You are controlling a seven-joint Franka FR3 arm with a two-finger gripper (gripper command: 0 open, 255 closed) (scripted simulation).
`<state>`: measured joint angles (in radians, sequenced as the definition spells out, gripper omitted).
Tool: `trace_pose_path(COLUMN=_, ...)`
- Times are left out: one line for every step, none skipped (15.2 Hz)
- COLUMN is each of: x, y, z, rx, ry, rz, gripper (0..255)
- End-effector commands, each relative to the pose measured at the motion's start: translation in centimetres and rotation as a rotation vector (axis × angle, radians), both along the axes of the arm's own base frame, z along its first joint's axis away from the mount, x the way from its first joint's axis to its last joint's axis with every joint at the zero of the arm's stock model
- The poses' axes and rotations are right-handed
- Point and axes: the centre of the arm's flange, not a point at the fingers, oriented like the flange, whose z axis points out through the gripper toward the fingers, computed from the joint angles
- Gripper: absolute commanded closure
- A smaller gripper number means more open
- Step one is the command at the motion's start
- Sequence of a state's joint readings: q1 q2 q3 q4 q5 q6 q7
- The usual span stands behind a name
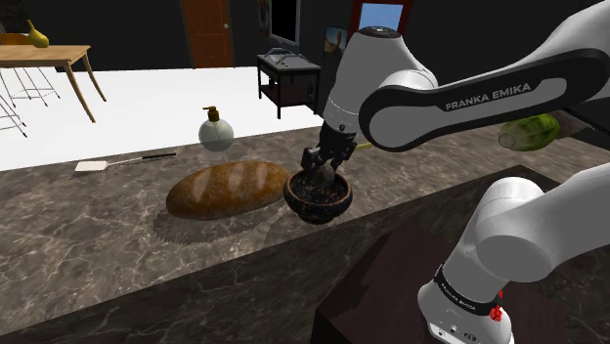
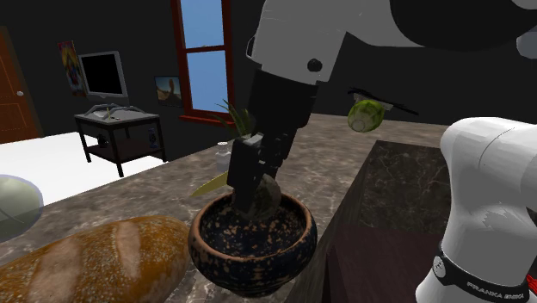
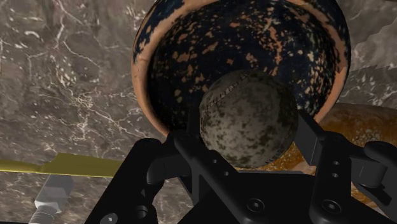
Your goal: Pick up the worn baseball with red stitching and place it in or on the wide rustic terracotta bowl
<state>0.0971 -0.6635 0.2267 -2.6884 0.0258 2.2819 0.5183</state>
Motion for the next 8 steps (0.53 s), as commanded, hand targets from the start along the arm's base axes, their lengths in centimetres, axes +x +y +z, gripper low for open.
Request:
trace_pose_path(x=0.0, y=0.0, z=0.0, rx=0.0, ry=0.0, rz=0.0, gripper=255)
trace_pose_path(x=0.0, y=0.0, z=0.0, rx=0.0, ry=0.0, rz=0.0, gripper=0)
trace_pose_path(x=0.0, y=0.0, z=0.0, rx=0.0, ry=0.0, rz=0.0, gripper=0)
trace_pose_path(x=0.0, y=0.0, z=0.0, rx=0.0, ry=0.0, rz=0.0, gripper=0)
trace_pose_path(x=0.0, y=0.0, z=0.0, rx=0.0, ry=0.0, rz=0.0, gripper=0)
trace_pose_path(x=0.0, y=0.0, z=0.0, rx=0.0, ry=0.0, rz=0.0, gripper=0)
trace_pose_path(x=0.0, y=0.0, z=0.0, rx=0.0, ry=0.0, rz=0.0, gripper=0)
trace_pose_path(x=-0.3, y=0.1, z=1.3, rx=0.0, ry=0.0, rz=0.0, gripper=0)
